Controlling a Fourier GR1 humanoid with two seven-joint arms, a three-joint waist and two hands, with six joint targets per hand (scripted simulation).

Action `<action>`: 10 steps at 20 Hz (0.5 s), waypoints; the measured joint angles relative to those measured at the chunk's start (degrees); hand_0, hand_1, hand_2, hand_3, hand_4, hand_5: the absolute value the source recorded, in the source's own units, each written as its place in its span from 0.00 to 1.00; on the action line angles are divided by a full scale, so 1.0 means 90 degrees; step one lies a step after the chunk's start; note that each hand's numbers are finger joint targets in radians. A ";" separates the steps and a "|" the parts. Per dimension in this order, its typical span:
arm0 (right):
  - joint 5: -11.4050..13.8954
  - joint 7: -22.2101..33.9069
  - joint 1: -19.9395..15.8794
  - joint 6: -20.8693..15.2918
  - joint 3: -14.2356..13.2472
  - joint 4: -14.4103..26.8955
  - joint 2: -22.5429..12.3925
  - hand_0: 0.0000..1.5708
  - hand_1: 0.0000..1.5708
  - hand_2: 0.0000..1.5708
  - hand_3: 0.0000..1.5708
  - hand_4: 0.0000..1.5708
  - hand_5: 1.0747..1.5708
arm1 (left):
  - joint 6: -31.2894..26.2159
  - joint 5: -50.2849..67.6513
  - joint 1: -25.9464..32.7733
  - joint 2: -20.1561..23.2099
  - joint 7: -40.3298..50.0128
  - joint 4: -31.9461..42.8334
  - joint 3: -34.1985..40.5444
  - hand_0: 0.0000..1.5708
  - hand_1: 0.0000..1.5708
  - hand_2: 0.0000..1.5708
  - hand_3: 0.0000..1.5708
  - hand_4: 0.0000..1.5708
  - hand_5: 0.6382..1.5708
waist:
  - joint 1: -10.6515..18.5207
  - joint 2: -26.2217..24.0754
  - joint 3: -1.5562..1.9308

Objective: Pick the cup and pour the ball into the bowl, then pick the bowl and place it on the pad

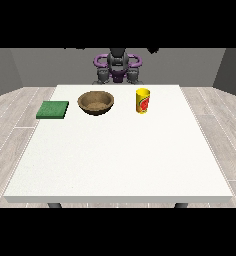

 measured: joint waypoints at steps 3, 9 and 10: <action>0.0045 -0.0646 -0.0066 0.0085 0.0068 0.0201 0.0144 0.00 0.00 0.00 0.00 0.45 0.95 | -0.0005 -0.0130 -0.0272 0.0008 -0.0644 0.0370 0.0086 0.00 0.00 0.00 0.00 0.36 0.95 | -0.0078 0.0653 0.0001; -0.0246 -0.1624 -0.0166 0.0525 -0.0308 0.0584 -0.0028 0.00 0.00 0.00 0.00 0.43 0.95 | -0.0261 -0.0119 -0.0344 0.0240 -0.2214 0.1296 0.0528 0.00 0.00 0.00 0.00 0.26 0.91 | -0.0174 0.1619 0.0000; -0.0333 -0.1662 -0.0220 0.0594 -0.0378 0.0615 -0.0077 0.00 0.00 0.00 0.00 0.43 0.96 | -0.0297 -0.0099 -0.0389 0.0263 -0.2460 0.1536 0.0615 0.00 0.00 0.00 0.00 0.23 0.91 | -0.0208 0.1713 0.0000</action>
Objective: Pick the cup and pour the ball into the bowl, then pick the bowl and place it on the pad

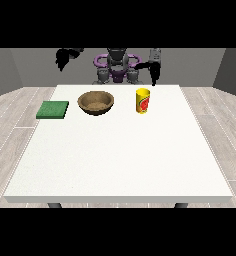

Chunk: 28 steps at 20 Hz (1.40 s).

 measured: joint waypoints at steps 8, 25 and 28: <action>-0.0378 -0.0177 -0.0200 0.0334 -0.0491 0.0462 -0.0334 0.00 0.00 0.00 0.00 0.42 0.98 | -0.0377 0.0045 -0.0342 0.0130 -0.1294 0.1925 0.0326 0.00 0.00 0.00 0.00 0.01 0.86 | -0.0085 0.0094 0.0000; -0.0800 -0.0577 -0.0554 0.1009 -0.1022 0.1317 -0.0886 0.00 0.00 0.00 0.09 0.41 1.00 | -0.0087 -0.0036 -0.1527 0.0287 -0.3189 0.5114 0.0994 0.78 0.78 1.00 1.00 0.85 0.90 | -0.0408 0.0346 -0.0001; -0.1045 -0.0408 -0.0689 0.1158 -0.1139 0.1217 -0.1072 0.00 0.00 0.00 0.11 0.41 0.99 | 0.0392 -0.0240 -0.1633 0.0307 -0.3598 0.5353 0.1049 0.81 0.81 1.00 1.00 0.86 0.89 | -0.0587 0.0469 0.0014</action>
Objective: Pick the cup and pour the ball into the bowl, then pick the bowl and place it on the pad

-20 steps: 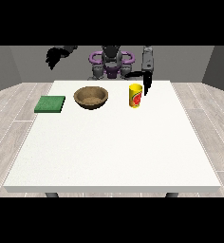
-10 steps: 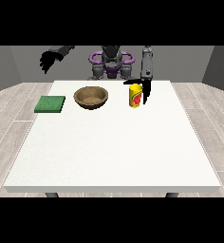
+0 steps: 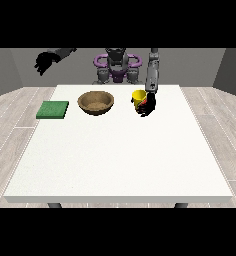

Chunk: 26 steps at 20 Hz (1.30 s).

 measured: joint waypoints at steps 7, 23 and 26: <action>-0.0442 0.0252 0.0030 0.0324 -0.0458 0.0445 -0.0434 0.00 0.00 0.00 0.19 0.40 0.99 | 0.0755 -0.0475 -0.0235 -0.0036 0.0293 0.0401 -0.0216 0.81 0.81 1.00 1.00 0.89 0.85 | 0.0028 -0.0458 -0.0002; -0.0434 0.0111 0.0129 0.0823 -0.0703 0.2125 -0.0752 0.00 0.00 0.00 0.00 0.44 0.98 | 0.2908 -0.4511 -0.1711 -0.0188 0.4192 0.1235 -0.2852 0.86 0.86 1.00 1.00 0.93 0.96 | 0.0302 -0.1748 0.0009; -0.0453 0.0031 0.0131 0.0932 -0.0782 0.2445 -0.0822 0.00 0.00 0.00 0.00 0.43 0.97 | 0.2716 -0.5155 -0.2160 -0.0326 0.5021 0.1447 -0.3233 0.87 0.87 1.00 1.00 0.93 0.96 | 0.0397 -0.1870 0.0007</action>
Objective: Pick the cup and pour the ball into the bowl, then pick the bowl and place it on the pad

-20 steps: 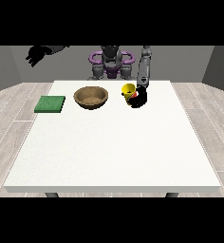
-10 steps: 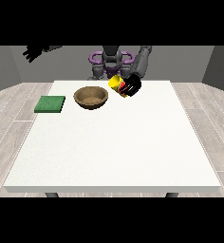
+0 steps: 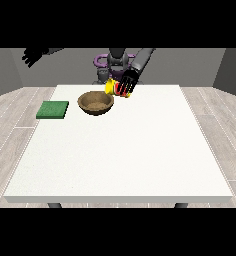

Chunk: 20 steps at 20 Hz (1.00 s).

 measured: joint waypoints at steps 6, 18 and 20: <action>0.0016 -0.0045 -0.0183 0.0174 0.0041 0.0466 -0.0051 0.00 0.00 0.00 0.10 0.44 0.97 | -0.0649 -0.1081 -0.0769 -0.0207 0.1617 0.0226 -0.0911 0.87 0.87 1.00 1.00 0.84 0.99 | -0.0087 -0.0151 -0.0005; 0.0269 -0.0230 -0.0648 0.0060 0.0304 0.0894 0.0169 0.00 0.00 0.00 0.21 0.44 0.96 | -0.2595 -0.2717 -0.1439 -0.0271 0.3334 0.0012 -0.2611 0.21 0.21 0.81 1.00 0.69 1.00 | -0.0327 -0.0164 -0.0013; 0.0312 -0.0268 -0.0677 0.0021 0.0300 0.0985 0.0161 0.00 0.00 0.00 0.17 0.44 0.95 | -0.2983 -0.2788 -0.1374 -0.0274 0.3324 -0.0258 -0.2813 0.11 0.11 0.76 1.00 0.72 1.00 | -0.0285 -0.0196 -0.0015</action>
